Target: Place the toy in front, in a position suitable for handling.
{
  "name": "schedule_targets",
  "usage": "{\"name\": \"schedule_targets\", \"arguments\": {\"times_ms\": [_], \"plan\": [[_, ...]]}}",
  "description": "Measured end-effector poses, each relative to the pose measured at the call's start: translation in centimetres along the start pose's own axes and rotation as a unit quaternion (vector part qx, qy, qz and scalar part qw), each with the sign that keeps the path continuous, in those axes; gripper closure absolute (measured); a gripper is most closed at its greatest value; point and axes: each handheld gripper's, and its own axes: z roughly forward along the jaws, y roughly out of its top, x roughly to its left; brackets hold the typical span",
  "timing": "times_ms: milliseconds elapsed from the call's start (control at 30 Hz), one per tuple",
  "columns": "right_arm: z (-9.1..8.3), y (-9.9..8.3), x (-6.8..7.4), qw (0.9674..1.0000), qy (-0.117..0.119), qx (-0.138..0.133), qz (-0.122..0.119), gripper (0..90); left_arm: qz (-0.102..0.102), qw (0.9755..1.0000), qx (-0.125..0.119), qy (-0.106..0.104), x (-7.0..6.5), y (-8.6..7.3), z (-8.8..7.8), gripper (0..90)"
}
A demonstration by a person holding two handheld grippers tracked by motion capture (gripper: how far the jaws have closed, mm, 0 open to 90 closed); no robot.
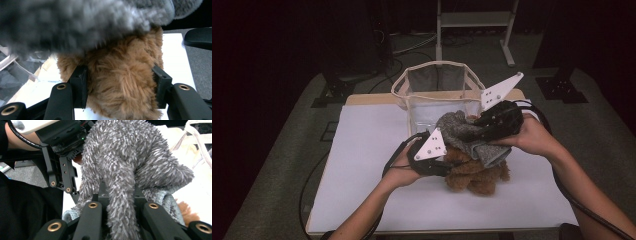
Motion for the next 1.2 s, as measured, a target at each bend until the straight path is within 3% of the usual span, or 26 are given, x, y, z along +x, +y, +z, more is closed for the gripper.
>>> {"name": "schedule_targets", "arguments": {"times_ms": [133, 200, 333, 500, 633, 700, 767, 800, 867, 900, 1033, 1167, 1200], "plan": [[-1.6, -0.6, -0.6, 0.9996, -0.026, -0.008, 0.008, 75.8, -0.003, 1.0000, 0.000, 0.000, 0.1, -0.1, -0.3, 44.3], [-2.5, -1.3, -1.2, 0.9988, -0.042, -0.012, 0.021, 75.8, -0.003, 1.0000, 0.001, -0.001, 0.2, -0.2, -0.4, 44.2], [-3.0, -3.4, -2.4, 0.9971, -0.048, -0.020, 0.056, 75.7, -0.006, 0.9999, 0.007, -0.005, 0.4, -0.5, -0.8, 43.8], [-1.1, -4.1, -2.2, 0.9970, -0.032, -0.041, 0.059, 75.8, -0.006, 0.9991, 0.039, -0.017, 0.9, -0.8, -1.8, 33.7], [0.7, -4.0, -1.9, 0.9967, -0.013, -0.056, 0.057, 75.7, -0.015, 0.9986, 0.046, -0.021, 1.2, -1.3, -3.4, 27.0], [2.0, -3.8, -1.7, 0.9973, -0.004, -0.052, 0.052, 75.7, -0.020, 0.9986, 0.045, -0.018, 1.1, -1.7, -3.9, 24.4], [3.9, -3.7, -1.4, 0.9985, -0.001, -0.032, 0.045, 75.6, -0.027, 0.9979, 0.058, -0.011, 1.1, -2.1, -4.2, 23.1], [3.9, -3.7, -1.4, 0.9985, -0.001, -0.032, 0.045, 75.6, -0.027, 0.9979, 0.058, -0.011, 1.1, -2.1, -4.2, 23.0], [6.2, -4.1, -1.5, 0.9979, 0.011, -0.036, 0.053, 75.6, -0.054, 0.9941, 0.094, -0.001, 1.5, -4.9, -4.2, 22.9], [6.2, -4.1, -1.5, 0.9979, 0.011, -0.036, 0.053, 75.6, -0.054, 0.9941, 0.094, -0.001, 1.5, -4.9, -4.2, 23.0], [9.1, -5.9, -1.9, 0.9974, 0.020, 0.000, 0.070, 75.5, -0.080, 0.9891, 0.123, 0.001, 1.9, -7.9, -4.6, 23.3], [9.4, -6.6, -2.3, 0.9964, 0.028, 0.005, 0.080, 75.4, -0.092, 0.9866, 0.134, -0.010, 1.9, -9.5, -4.8, 24.1], [8.7, -6.7, -3.1, 0.9965, 0.012, -0.002, 0.083, 75.3, -0.091, 0.9859, 0.140, -0.009, 1.8, -9.9, -4.9, 24.0]]}}
